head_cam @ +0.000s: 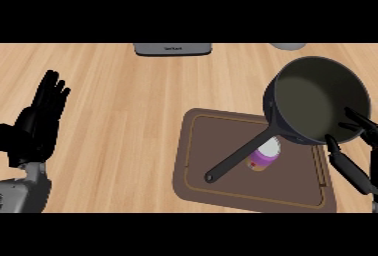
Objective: Pick the can from the tray and place it in the pot
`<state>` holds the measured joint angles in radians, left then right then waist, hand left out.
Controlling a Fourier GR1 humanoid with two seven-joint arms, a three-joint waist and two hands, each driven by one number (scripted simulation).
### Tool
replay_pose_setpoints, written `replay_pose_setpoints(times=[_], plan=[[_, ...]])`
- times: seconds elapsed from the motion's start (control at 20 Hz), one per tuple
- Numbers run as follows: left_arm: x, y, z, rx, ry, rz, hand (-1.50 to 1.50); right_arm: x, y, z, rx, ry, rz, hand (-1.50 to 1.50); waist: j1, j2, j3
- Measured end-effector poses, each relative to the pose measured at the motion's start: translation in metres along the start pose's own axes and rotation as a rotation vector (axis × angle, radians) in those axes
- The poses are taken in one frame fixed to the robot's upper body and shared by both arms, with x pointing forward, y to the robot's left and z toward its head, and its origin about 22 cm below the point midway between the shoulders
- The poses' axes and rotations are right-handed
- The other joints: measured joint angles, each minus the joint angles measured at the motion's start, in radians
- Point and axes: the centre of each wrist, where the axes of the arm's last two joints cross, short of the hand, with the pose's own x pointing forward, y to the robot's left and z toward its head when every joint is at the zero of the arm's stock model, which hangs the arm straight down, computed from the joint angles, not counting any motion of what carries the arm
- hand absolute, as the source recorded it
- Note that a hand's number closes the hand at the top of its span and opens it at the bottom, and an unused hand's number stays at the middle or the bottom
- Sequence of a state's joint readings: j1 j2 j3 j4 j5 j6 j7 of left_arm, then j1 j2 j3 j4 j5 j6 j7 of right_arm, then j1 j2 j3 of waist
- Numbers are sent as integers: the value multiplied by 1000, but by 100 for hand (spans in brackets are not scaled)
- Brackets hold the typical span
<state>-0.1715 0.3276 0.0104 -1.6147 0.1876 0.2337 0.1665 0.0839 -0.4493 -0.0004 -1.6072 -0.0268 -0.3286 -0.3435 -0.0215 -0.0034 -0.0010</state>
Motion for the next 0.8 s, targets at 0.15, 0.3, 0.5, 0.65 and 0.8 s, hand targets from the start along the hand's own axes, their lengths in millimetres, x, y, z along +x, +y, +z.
replay_pose_setpoints(times=[0.15,0.3,0.5,0.65,0.8], plan=[[3,0,1,9,4,6,0,18,-19,13,28,-38,18,-150,4,0,0],[6,4,-2,6,8,10,0,40,-30,14,122,-17,58,-150,7,0,0],[6,3,0,1,10,7,0,71,-39,10,309,59,139,-150,12,0,-2],[7,1,-3,-14,12,8,0,89,-36,6,448,123,231,-150,21,3,-3],[9,-3,-6,-19,7,13,0,110,-27,1,556,175,319,-150,30,4,-3]])
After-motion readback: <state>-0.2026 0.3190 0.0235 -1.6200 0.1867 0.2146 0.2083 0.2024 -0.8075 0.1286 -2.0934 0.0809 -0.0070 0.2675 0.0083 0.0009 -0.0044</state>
